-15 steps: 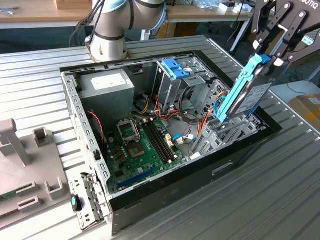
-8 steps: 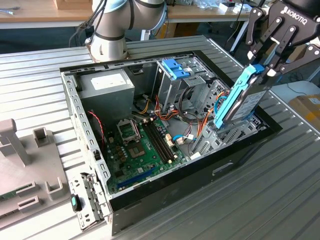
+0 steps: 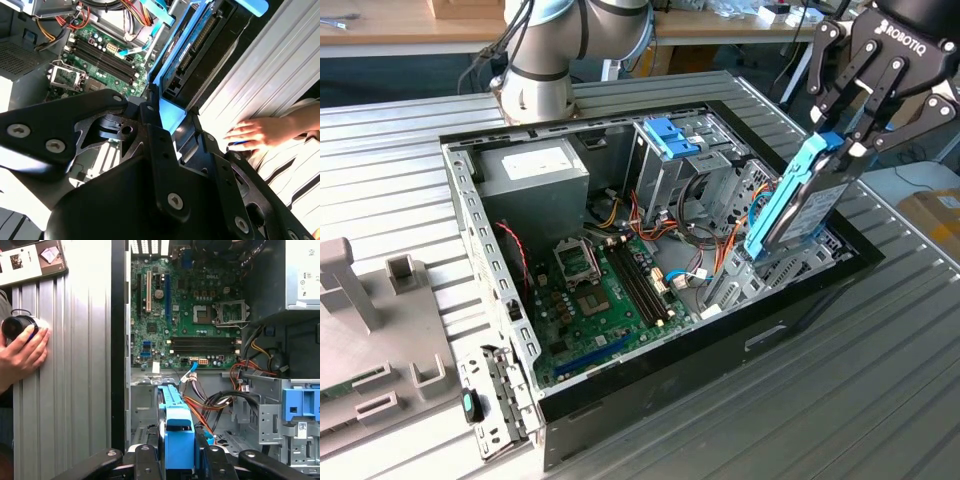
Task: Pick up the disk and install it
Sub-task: 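Insert the disk into the insertion slot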
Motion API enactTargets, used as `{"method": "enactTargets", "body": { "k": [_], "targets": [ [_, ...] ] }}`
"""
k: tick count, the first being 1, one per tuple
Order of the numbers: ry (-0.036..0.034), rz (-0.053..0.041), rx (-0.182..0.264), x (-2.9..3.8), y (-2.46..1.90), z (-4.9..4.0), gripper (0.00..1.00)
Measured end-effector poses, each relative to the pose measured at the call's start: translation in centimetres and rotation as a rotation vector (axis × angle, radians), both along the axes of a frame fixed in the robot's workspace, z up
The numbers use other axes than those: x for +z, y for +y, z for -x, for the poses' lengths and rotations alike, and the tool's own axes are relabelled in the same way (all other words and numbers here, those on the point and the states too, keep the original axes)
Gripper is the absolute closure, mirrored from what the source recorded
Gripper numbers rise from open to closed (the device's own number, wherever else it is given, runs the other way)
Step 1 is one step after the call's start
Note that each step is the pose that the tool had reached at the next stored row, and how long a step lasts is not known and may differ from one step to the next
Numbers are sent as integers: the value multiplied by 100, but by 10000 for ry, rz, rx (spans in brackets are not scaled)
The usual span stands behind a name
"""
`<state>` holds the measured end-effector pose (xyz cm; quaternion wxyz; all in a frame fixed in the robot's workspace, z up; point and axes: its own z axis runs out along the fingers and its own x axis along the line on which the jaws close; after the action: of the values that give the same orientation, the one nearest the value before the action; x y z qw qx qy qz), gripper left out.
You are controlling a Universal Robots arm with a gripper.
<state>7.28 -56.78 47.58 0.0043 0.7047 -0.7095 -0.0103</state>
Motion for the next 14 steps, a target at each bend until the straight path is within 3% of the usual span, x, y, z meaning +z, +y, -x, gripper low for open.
{"method": "enactTargets", "body": {
  "k": [2, 9, 14],
  "targets": [
    [0, -7, 0, -51, 1, 0, 64],
    [1, -31, 0, -63, 38, 2, 64],
    [0, -31, 0, -121, 39, 2, 64]
  ]
}}
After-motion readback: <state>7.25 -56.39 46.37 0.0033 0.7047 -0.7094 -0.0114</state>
